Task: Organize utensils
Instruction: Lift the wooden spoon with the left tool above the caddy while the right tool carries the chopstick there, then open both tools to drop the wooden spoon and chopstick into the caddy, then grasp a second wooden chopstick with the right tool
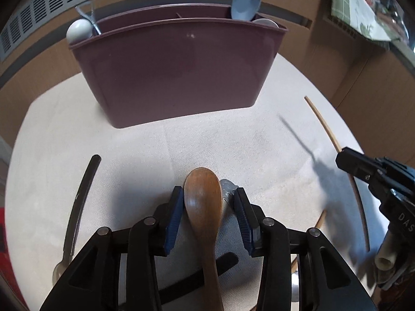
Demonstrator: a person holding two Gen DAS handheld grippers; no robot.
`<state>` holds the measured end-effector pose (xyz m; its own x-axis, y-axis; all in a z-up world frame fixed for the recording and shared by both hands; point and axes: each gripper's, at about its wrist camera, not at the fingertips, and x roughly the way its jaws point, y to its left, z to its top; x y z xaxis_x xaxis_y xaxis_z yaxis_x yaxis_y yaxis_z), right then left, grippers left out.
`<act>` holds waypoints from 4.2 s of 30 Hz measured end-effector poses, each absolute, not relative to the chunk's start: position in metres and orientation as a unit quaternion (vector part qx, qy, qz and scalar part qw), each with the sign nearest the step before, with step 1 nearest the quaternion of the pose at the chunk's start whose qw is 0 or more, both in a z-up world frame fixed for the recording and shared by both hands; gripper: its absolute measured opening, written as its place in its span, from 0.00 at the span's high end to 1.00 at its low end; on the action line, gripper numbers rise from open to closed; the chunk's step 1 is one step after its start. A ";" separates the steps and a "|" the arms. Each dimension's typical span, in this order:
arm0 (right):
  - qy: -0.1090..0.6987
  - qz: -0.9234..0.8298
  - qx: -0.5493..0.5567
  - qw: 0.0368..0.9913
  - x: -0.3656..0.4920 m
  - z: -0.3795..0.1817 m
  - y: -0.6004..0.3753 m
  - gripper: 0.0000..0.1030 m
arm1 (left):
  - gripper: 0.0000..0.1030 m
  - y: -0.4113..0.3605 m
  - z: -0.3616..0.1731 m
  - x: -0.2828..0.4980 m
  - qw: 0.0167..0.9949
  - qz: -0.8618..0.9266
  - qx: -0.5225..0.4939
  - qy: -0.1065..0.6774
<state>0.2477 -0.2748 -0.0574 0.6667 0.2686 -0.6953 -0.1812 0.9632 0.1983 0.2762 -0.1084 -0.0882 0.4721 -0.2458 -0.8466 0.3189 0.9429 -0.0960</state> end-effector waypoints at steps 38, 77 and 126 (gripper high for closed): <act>0.210 0.137 0.044 0.967 0.243 0.057 -0.259 0.95 | 0.70 -0.041 0.085 0.229 0.956 -0.165 -0.042 0.238; 0.148 0.127 0.133 0.972 0.344 0.035 -0.240 0.75 | 0.53 -0.015 0.054 0.352 0.952 -0.175 -0.128 0.215; 0.440 0.202 -0.117 0.867 0.278 -0.082 -0.126 0.65 | 0.53 0.048 -0.070 0.176 0.884 -0.124 -0.101 0.439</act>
<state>0.2780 -0.1259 -0.0824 0.5311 0.2482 -0.8101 -0.4537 0.8908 -0.0245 0.1757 0.0476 -0.0701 0.5845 -0.3079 -0.7507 0.1302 0.9488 -0.2878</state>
